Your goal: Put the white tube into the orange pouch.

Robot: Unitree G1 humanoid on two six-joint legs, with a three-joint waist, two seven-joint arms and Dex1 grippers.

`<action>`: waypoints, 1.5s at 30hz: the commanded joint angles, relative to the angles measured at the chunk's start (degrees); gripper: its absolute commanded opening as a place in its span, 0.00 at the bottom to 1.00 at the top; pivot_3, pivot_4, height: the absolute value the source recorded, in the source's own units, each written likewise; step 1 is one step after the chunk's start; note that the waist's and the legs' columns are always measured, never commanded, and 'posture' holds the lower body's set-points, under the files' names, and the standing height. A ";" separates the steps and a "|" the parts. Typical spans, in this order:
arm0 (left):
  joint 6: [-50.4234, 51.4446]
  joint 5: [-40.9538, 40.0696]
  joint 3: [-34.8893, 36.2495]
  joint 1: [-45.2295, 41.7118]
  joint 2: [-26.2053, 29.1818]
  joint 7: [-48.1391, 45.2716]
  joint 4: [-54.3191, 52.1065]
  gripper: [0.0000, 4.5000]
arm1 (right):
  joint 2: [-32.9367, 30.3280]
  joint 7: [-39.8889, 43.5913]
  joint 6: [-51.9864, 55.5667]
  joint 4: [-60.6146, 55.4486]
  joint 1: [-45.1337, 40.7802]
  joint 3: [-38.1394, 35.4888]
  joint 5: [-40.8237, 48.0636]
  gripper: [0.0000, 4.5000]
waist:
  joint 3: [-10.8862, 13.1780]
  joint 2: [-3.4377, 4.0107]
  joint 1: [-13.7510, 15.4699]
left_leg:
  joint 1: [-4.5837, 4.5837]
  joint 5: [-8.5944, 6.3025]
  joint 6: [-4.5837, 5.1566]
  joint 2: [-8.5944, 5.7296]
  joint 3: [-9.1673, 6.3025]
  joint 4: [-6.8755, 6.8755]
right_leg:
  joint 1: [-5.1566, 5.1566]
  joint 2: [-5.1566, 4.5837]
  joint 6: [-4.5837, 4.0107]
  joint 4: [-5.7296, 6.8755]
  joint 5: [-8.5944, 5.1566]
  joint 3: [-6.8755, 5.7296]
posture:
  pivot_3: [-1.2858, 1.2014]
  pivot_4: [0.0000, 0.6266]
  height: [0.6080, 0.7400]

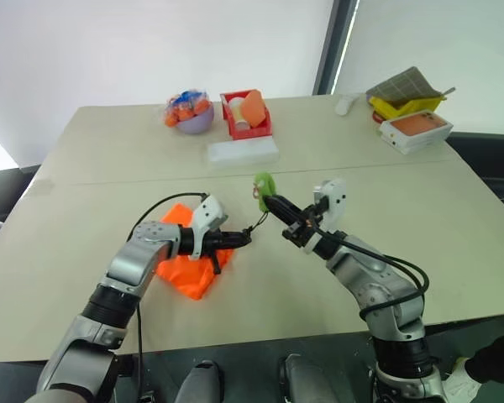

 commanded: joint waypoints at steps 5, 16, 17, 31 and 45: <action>-0.18 -1.16 1.38 -0.36 0.70 -0.72 -1.96 0.40 | -0.13 0.24 -1.48 -2.96 0.01 -0.03 0.82 0.00 | 0.00 0.00 0.01 | 0.00 0.00 0.00 0.00 0.00 0.11 | 0.04 0.00 0.00 0.02 0.00 0.00 | 0.52 0.24 1.00; 0.16 -1.50 1.12 -0.99 -0.66 -0.48 -1.85 0.40 | -0.17 0.16 -1.76 -2.93 0.18 0.15 0.59 0.00 | 0.00 0.00 0.01 | -0.01 0.00 0.01 0.00 -0.01 0.18 | 0.06 0.00 0.00 0.04 -0.01 0.00 | 0.52 0.24 1.00; 0.43 -1.78 1.20 -0.94 -0.70 -0.65 -1.99 0.40 | -0.19 0.17 -1.83 -2.84 0.15 0.17 0.55 0.00 | 0.00 0.00 0.01 | -0.01 0.00 0.01 0.00 -0.01 0.18 | 0.06 0.00 0.00 0.04 -0.01 0.00 | 0.52 0.24 1.00; 1.09 -2.87 1.45 -0.72 -1.30 -0.54 -2.07 0.35 | -0.42 0.51 -2.46 -1.97 -0.50 0.40 0.46 0.00 | 0.00 0.00 0.03 | -0.01 -0.01 0.01 0.00 -0.01 0.20 | 0.07 0.00 0.01 0.04 -0.01 0.00 | 0.52 0.24 1.00; -0.52 -0.94 0.37 1.04 1.31 -1.50 -2.74 0.04 | -0.70 -0.53 -3.23 -1.74 -0.37 -0.59 -0.27 0.00 | 0.00 0.00 -0.11 | 0.00 -0.01 0.01 0.00 -0.01 0.20 | 0.07 0.00 0.00 0.04 -0.01 0.00 | 0.52 0.24 1.00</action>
